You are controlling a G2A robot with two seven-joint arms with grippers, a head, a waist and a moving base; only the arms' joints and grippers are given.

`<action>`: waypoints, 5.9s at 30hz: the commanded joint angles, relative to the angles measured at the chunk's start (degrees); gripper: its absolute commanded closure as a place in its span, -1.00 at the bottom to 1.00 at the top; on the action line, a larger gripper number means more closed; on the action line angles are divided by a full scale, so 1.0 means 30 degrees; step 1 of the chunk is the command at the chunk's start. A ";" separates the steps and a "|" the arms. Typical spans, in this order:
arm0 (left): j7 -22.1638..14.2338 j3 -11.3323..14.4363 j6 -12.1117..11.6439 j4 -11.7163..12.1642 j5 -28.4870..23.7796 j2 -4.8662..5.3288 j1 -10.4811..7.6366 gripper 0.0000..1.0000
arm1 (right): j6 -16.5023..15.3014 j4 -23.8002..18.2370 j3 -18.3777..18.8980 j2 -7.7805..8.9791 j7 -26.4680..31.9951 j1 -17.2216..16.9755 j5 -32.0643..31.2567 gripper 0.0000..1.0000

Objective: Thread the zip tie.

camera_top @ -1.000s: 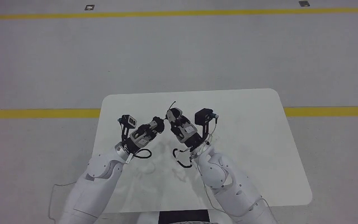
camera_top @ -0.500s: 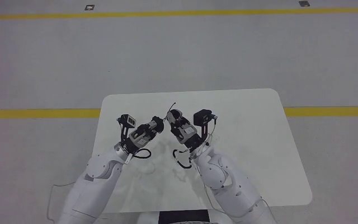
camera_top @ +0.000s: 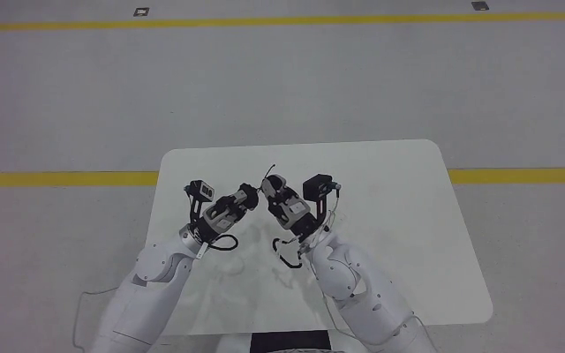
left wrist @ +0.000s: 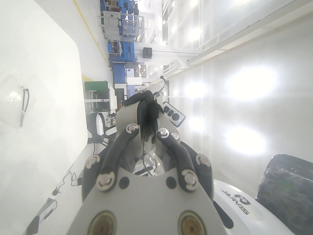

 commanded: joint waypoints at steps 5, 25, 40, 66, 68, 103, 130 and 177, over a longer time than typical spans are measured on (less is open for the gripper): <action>0.0080 0.0013 -0.0104 -0.0032 -0.0021 0.0029 -0.0002 1.00 | -0.0161 -0.0050 0.0000 0.0046 0.0158 -0.0036 -0.0215 1.00; -0.1248 -0.0748 0.0915 -0.0352 -0.2094 0.0231 -0.0096 1.00 | -0.0438 -0.0837 0.1294 0.0377 -0.1577 -0.0702 -0.2130 -1.00; -0.2148 -0.1420 0.4641 -0.0622 -0.7204 0.0291 0.0580 1.00 | -0.0117 -0.0880 0.1590 0.0752 -0.2384 -0.0817 -0.8263 -1.00; -0.3650 -0.1789 0.6873 -0.0418 -0.9316 0.0399 0.0770 1.00 | 0.0423 0.0292 -0.0036 0.0652 -0.3703 -0.0181 -1.1034 0.12; -0.3650 -0.1789 0.6873 -0.0418 -0.9316 0.0399 0.0770 1.00 | 0.0524 0.0454 -0.0168 0.0618 -0.3797 -0.0089 -1.1004 0.18; -0.3650 -0.1789 0.6873 -0.0418 -0.9316 0.0399 0.0770 1.00 | 0.0358 0.1226 -0.1554 0.0270 -0.4376 0.0873 -1.0371 0.26; -0.3650 -0.1789 0.6873 -0.0418 -0.9316 0.0399 0.0770 1.00 | 0.0383 0.1714 -0.1916 0.0096 -0.4406 0.1406 -1.0244 0.56; -0.3650 -0.1789 0.6873 -0.0418 -0.9316 0.0399 0.0770 1.00 | 0.1026 0.2223 -0.0335 0.0657 -0.3206 -0.0126 -1.2073 1.00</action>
